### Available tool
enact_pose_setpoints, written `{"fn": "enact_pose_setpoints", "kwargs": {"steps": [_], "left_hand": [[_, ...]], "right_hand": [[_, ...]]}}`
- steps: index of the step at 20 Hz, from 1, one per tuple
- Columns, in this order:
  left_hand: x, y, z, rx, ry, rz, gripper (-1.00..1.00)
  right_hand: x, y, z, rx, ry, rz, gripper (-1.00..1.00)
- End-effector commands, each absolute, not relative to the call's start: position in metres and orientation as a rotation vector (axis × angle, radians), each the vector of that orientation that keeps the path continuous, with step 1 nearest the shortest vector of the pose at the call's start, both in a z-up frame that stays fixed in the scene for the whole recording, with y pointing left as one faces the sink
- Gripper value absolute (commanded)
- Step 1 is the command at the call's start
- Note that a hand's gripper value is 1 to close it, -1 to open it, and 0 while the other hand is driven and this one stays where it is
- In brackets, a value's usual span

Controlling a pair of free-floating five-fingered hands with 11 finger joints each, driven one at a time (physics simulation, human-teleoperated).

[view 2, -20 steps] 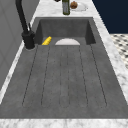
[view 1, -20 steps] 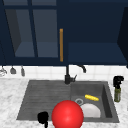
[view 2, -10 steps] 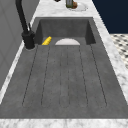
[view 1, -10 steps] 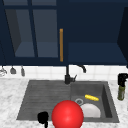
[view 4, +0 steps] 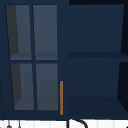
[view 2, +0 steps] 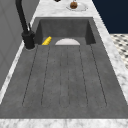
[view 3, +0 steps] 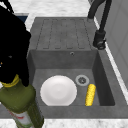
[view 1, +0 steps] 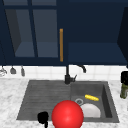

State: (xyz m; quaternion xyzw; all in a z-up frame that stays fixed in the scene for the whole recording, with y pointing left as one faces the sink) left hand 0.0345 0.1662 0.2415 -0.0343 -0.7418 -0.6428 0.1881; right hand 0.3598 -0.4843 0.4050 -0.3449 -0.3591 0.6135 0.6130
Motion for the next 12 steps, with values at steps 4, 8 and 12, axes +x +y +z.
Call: {"fn": "enact_pose_setpoints", "kwargs": {"steps": [4, 8, 12], "left_hand": [[0.034, 0.166, 0.242, -0.096, -2.087, -1.808, 0.00], [0.034, 0.166, 0.242, -0.096, -2.087, -1.808, 0.00], [0.034, 0.166, 0.242, -0.096, -2.087, -1.808, 0.00]], "right_hand": [[0.316, -0.456, 0.416, -0.837, -0.863, 1.401, 1.00], [0.295, -0.437, 0.415, -0.860, -0.869, 1.402, 1.00], [0.273, -0.413, 0.413, -0.858, -0.859, 1.407, 1.00]]}}
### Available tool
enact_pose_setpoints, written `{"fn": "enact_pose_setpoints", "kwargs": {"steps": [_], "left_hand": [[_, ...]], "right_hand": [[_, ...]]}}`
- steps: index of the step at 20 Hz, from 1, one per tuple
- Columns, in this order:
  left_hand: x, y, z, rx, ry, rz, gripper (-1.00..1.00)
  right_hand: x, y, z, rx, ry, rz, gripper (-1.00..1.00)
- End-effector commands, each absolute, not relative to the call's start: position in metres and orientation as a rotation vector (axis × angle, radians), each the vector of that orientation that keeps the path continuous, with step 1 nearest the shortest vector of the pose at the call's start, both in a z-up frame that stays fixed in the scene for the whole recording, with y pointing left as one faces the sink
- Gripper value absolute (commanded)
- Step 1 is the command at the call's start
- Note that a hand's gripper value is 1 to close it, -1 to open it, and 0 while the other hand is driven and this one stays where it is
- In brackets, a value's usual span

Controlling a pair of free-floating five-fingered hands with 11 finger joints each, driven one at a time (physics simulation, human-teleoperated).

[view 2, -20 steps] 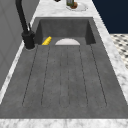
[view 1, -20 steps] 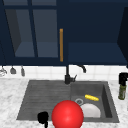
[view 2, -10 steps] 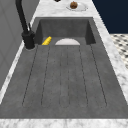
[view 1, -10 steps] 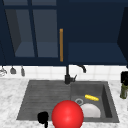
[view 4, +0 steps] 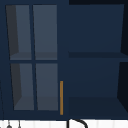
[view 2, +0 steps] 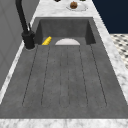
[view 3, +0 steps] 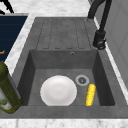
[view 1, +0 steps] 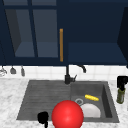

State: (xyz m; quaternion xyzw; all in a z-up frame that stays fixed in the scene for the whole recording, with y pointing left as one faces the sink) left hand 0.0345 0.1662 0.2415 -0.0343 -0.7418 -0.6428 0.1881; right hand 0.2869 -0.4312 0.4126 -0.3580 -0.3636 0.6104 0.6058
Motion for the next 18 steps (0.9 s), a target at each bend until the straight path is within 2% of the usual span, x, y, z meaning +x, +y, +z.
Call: {"fn": "enact_pose_setpoints", "kwargs": {"steps": [1, 6, 18], "left_hand": [[0.034, 0.166, 0.242, -0.096, -2.087, -1.808, 0.00], [0.034, 0.166, 0.242, -0.096, -2.087, -1.808, 0.00], [0.034, 0.166, 0.242, -0.096, -2.087, -1.808, 0.00]], "right_hand": [[0.269, -0.406, 0.413, -0.854, -0.856, 1.407, 1.00], [0.243, -0.374, 0.413, -0.847, -0.845, 1.409, 1.00], [0.182, -0.320, 0.481, -0.871, -0.850, 1.413, 1.00]]}}
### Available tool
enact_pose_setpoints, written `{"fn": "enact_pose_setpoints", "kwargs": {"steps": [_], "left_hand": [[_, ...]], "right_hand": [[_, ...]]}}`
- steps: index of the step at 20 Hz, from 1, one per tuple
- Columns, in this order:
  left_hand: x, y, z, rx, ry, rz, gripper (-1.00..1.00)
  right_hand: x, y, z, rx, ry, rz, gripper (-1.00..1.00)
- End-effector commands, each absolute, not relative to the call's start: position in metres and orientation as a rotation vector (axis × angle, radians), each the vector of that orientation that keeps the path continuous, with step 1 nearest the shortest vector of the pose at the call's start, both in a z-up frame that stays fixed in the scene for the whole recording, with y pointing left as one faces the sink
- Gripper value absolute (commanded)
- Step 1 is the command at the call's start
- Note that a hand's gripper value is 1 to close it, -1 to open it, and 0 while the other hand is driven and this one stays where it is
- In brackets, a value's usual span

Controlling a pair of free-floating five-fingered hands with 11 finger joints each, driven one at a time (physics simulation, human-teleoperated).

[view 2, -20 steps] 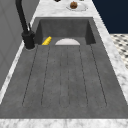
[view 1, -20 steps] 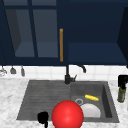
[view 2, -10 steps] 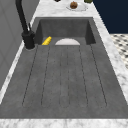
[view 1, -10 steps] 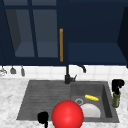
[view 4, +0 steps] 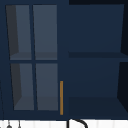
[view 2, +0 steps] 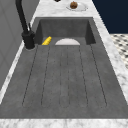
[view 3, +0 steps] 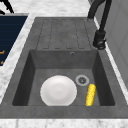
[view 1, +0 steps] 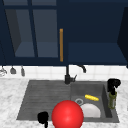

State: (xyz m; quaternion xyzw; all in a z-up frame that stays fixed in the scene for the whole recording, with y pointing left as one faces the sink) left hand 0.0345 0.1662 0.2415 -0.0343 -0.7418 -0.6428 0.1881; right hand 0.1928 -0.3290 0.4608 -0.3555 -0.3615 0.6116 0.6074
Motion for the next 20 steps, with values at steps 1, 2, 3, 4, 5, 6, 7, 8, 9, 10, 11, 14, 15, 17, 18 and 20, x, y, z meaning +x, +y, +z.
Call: {"fn": "enact_pose_setpoints", "kwargs": {"steps": [1, 2, 3, 4, 5, 6, 7, 8, 9, 10, 11, 14, 15, 17, 18, 20], "left_hand": [[0.034, 0.166, 0.242, -0.096, -2.087, -1.808, 0.00], [0.034, 0.166, 0.242, -0.096, -2.087, -1.808, 0.00], [0.034, 0.166, 0.242, -0.096, -2.087, -1.808, 0.00], [0.034, 0.166, 0.242, -0.096, -2.087, -1.808, 0.00], [0.034, 0.166, 0.242, -0.096, -2.087, -1.808, 0.00], [0.034, 0.166, 0.242, -0.096, -2.087, -1.808, 0.00], [0.034, 0.166, 0.242, -0.096, -2.087, -1.808, 0.00], [0.034, 0.166, 0.242, -0.096, -2.087, -1.808, 0.00], [0.034, 0.166, 0.242, -0.096, -2.087, -1.808, 0.00], [0.034, 0.166, 0.242, -0.096, -2.087, -1.808, 0.00], [0.034, 0.166, 0.242, -0.096, -2.087, -1.808, 0.00], [0.034, 0.166, 0.242, -0.096, -2.087, -1.808, 0.00], [0.034, 0.166, 0.242, -0.096, -2.087, -1.808, 0.00], [0.034, 0.166, 0.242, -0.096, -2.087, -1.808, 0.00], [0.034, 0.166, 0.242, -0.096, -2.087, -1.808, 0.00], [0.034, 0.166, 0.242, -0.096, -2.087, -1.808, 0.00]], "right_hand": [[0.177, -0.317, 0.487, -0.874, -0.851, 1.413, 1.00], [0.171, -0.316, 0.494, -0.875, -0.852, 1.413, 1.00], [0.168, -0.314, 0.499, -0.867, -0.847, 1.415, 1.00], [0.161, -0.313, 0.505, -0.870, -0.849, 1.414, 1.00], [0.155, -0.306, 0.510, -0.889, -0.852, 1.416, 1.00], [0.151, -0.302, 0.515, -0.902, -0.857, 1.415, 1.00], [0.144, -0.301, 0.521, -0.898, -0.865, 1.410, 1.00], [0.140, -0.298, 0.526, -0.904, -0.874, 1.405, 1.00], [0.135, -0.295, 0.531, -0.906, -0.880, 1.402, 1.00], [0.131, -0.293, 0.538, -0.904, -0.884, 1.399, 1.00], [0.126, -0.290, 0.544, -0.901, -0.884, 1.398, 1.00], [0.116, -0.278, 0.562, -0.887, -0.893, 1.390, 1.00], [0.115, -0.273, 0.568, -0.887, -0.892, 1.391, 1.00], [0.110, -0.264, 0.580, -0.886, -0.887, 1.392, 1.00], [0.108, -0.259, 0.586, -0.887, -0.883, 1.391, 1.00], [0.102, -0.250, 0.600, -0.884, -0.877, 1.393, 1.00]]}}
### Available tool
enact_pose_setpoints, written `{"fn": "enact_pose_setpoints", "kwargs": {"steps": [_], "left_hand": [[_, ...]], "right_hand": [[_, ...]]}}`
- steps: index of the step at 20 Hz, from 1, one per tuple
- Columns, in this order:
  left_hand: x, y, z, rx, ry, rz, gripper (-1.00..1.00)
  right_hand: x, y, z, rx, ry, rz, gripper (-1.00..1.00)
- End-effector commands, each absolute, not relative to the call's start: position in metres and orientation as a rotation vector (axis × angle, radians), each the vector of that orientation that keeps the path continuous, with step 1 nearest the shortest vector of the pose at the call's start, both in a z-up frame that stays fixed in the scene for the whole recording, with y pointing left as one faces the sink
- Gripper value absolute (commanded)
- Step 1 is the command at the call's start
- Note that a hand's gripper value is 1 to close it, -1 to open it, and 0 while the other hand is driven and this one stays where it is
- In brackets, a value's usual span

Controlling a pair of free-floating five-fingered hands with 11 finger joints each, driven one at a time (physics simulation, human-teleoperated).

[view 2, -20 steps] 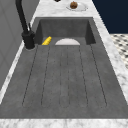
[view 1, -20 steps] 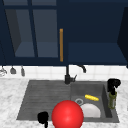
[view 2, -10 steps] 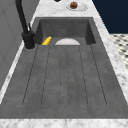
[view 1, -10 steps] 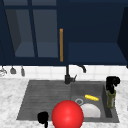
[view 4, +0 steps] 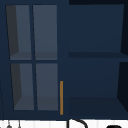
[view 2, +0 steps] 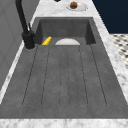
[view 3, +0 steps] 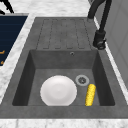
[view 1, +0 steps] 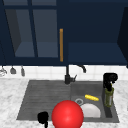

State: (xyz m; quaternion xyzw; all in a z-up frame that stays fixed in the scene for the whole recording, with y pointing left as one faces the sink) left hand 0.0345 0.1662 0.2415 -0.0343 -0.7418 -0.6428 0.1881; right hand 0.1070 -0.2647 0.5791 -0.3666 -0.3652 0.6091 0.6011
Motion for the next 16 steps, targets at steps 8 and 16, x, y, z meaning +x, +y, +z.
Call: {"fn": "enact_pose_setpoints", "kwargs": {"steps": [8, 16], "left_hand": [[0.034, 0.166, 0.242, -0.096, -2.087, -1.808, 0.00], [0.034, 0.166, 0.242, -0.096, -2.087, -1.808, 0.00]], "right_hand": [[0.078, -0.213, 0.660, -0.861, -0.851, 1.399, 1.00], [0.062, -0.175, 0.722, -0.849, -0.843, 1.388, 1.00]]}}
